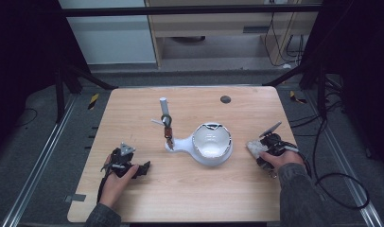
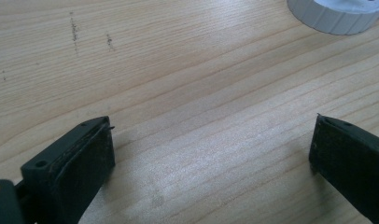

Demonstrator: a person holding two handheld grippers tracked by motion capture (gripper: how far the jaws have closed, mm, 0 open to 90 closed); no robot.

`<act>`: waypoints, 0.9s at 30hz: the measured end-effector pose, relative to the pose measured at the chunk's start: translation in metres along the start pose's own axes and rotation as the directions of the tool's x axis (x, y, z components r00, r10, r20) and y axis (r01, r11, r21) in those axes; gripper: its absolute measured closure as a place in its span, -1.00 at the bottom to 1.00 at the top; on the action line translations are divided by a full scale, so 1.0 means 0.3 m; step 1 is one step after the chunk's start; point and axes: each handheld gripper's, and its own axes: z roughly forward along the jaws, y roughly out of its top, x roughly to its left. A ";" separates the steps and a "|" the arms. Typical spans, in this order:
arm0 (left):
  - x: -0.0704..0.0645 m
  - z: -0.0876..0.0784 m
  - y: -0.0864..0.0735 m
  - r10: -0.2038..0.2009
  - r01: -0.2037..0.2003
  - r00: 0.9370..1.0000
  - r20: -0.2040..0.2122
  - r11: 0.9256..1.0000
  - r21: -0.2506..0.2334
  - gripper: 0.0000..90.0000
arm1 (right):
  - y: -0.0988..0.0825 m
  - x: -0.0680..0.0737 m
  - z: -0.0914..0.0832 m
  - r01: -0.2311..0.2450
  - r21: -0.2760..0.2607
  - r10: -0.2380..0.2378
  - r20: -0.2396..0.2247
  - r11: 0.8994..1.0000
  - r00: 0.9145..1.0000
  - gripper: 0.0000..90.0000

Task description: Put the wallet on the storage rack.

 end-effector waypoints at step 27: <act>-0.001 0.002 0.001 -0.004 0.004 1.000 0.001 1.000 -0.003 -1.00 | -0.009 0.235 -0.356 0.305 -0.120 -0.296 0.088 0.945 0.951 -0.31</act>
